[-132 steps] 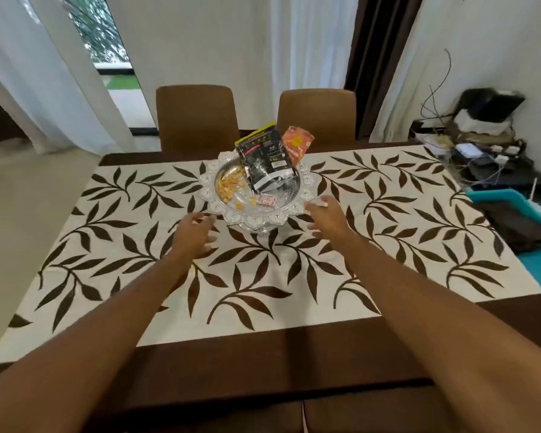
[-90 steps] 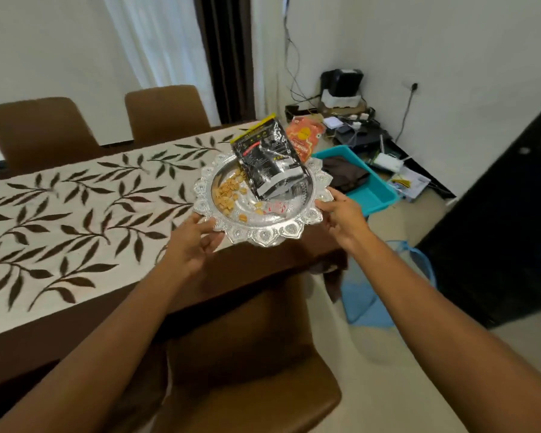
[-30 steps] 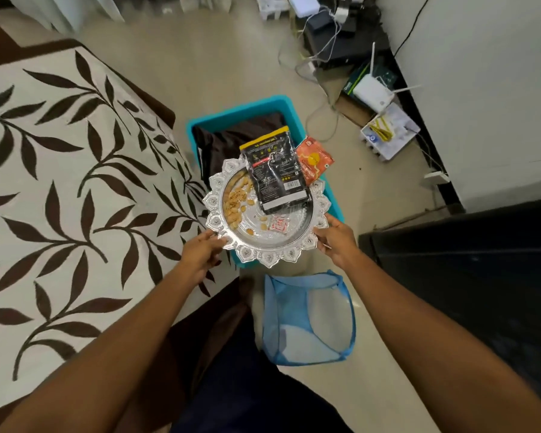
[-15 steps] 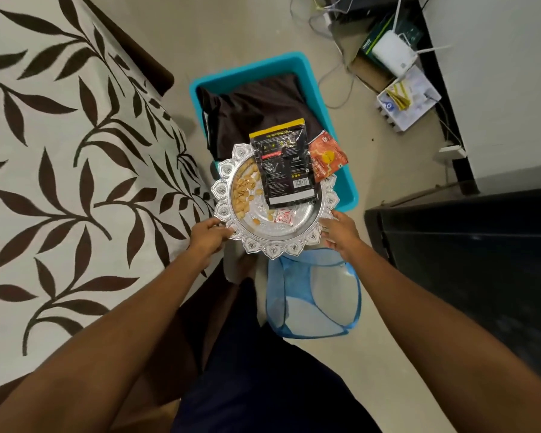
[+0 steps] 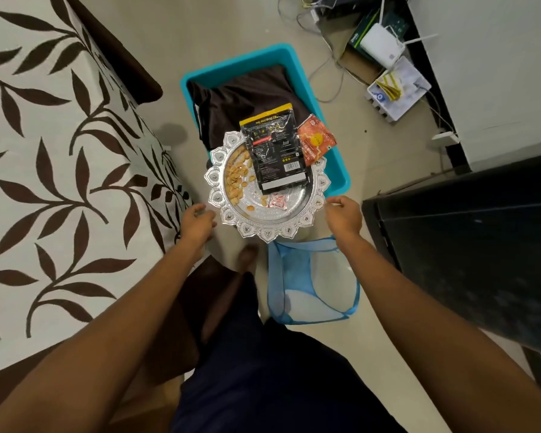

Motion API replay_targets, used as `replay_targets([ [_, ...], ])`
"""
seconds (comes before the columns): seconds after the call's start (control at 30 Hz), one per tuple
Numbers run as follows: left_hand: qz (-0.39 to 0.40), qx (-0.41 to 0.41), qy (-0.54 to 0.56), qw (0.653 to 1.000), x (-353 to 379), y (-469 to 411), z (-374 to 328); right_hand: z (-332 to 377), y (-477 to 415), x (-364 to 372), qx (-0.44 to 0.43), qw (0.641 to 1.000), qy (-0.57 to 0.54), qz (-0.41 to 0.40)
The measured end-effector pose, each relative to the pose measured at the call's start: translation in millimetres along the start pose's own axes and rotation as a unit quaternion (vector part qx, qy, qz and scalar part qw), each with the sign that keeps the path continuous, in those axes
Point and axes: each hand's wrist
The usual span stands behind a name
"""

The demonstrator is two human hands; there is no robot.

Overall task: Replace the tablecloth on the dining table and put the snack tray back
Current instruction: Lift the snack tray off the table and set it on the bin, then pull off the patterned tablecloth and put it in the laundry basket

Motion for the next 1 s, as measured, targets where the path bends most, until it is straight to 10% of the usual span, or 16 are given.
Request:
replay_targets([
  [0.37, -0.129, 0.261, -0.041, 0.956, -121, 156, 40, 13, 152, 34, -0.211, 0.941, -0.095, 0.249],
  [0.57, -0.307, 0.203, -0.208, 0.906, -219, 201, 156, 3, 269, 110, -0.471, 0.795, 0.096, 0.370],
  [0.8, -0.368, 0.105, -0.222, 0.897, -336, 223, 222, -15, 338, 189, -0.637, 0.624, 0.320, 0.321],
  [1.0, -0.371, 0.114, -0.256, 0.885, -421, 215, 237, -6, 385, 252, -0.653, 0.619, 0.349, 0.262],
])
Point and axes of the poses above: each hand's wrist, its own y-axis away from the middle knuckle, its own x-axis out of the palm, z = x × y, and after that the axes turned 3 degrees about -x, right-handed
